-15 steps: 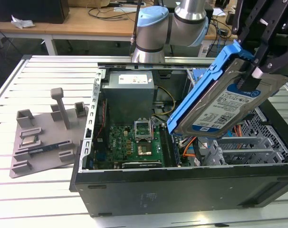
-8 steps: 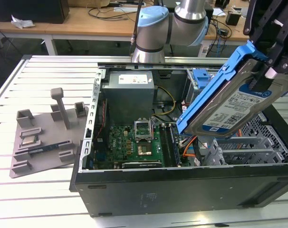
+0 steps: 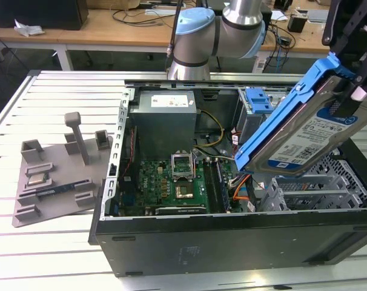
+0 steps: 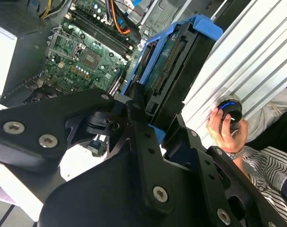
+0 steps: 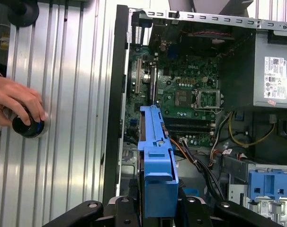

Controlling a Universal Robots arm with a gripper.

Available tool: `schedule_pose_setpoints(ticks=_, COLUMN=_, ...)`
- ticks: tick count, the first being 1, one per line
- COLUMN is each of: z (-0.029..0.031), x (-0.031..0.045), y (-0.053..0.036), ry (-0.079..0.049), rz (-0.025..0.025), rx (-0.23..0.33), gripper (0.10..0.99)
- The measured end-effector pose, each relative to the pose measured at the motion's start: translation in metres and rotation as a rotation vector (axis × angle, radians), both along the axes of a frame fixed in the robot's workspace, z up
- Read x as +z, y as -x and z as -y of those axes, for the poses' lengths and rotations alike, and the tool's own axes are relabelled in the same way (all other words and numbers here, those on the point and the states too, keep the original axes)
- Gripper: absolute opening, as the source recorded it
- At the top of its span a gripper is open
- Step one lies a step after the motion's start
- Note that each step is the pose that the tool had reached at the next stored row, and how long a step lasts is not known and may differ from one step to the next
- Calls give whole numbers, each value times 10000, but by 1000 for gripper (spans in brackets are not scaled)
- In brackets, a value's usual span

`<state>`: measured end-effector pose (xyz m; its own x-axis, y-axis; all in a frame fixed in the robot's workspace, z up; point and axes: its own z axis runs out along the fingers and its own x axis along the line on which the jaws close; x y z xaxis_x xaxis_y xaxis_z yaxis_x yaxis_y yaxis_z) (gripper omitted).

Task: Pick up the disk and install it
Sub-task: 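Pick up the disk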

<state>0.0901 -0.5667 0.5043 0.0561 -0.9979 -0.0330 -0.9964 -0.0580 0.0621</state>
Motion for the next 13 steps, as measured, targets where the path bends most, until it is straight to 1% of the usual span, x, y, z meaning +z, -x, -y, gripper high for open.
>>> schedule_pose_setpoints(ticks=6, z=0, x=-1, y=-129, ry=0, rz=0, rx=1, gripper=369)
schedule_pose_setpoints(ticks=13, z=0, x=-2, y=-352, ry=5, rz=0, rx=0, gripper=369)
